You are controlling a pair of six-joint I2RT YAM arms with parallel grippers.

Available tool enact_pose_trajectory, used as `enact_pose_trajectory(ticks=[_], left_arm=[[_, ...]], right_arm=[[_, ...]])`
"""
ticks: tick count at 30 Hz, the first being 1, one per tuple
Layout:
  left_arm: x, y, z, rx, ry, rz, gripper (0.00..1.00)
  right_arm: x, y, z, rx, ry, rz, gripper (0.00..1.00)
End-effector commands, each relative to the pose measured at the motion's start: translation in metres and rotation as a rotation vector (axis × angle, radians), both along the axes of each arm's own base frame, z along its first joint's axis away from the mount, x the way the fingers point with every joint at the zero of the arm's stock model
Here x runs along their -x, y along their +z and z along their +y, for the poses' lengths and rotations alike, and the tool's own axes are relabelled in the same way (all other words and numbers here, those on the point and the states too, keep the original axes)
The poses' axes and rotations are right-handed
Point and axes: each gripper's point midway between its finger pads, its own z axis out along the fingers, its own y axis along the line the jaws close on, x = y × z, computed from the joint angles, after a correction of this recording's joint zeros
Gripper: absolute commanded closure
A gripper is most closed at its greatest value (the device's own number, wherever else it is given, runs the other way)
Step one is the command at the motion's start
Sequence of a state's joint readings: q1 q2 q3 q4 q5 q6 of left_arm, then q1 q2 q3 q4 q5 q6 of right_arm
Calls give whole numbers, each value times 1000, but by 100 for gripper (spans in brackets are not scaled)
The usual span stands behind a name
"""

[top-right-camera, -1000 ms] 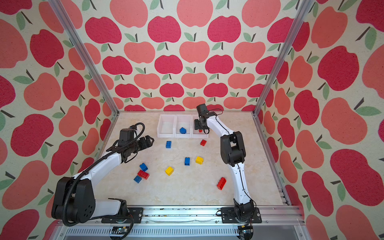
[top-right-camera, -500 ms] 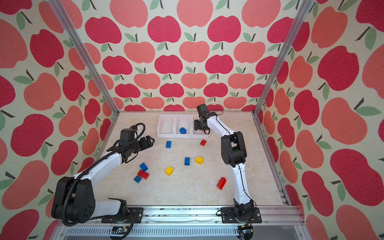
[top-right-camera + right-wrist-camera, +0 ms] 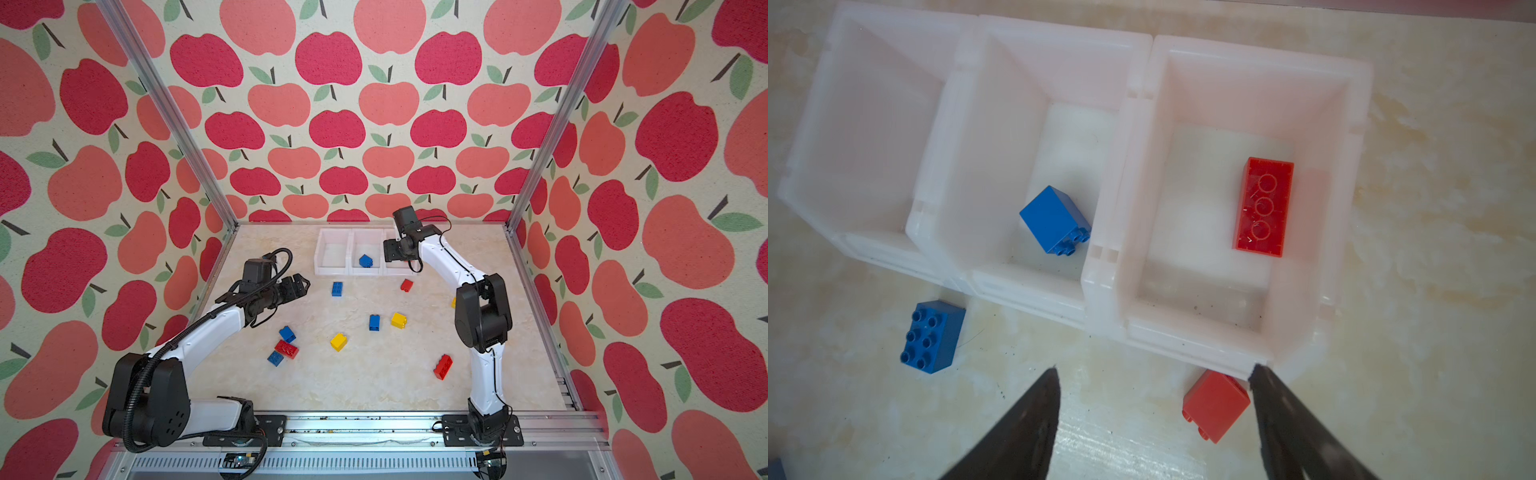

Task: Sort the legos into containers by color
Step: 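Grasp the small yellow brick with left gripper while right gripper returns over bricks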

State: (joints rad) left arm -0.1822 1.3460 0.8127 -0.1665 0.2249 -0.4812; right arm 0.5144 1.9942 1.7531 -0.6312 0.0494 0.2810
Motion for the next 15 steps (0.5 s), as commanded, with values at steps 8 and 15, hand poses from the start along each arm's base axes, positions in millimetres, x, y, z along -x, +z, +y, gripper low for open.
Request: enact_pose_trajectory(ticks=[8, 15], left_arm=[[10, -5, -23, -17, -72, 36, 13], [43, -16, -66, -94, -274, 112, 15]], right_arm=[[63, 13, -12, -58, 5, 28, 23], [106, 11, -29, -75, 21, 79, 21]])
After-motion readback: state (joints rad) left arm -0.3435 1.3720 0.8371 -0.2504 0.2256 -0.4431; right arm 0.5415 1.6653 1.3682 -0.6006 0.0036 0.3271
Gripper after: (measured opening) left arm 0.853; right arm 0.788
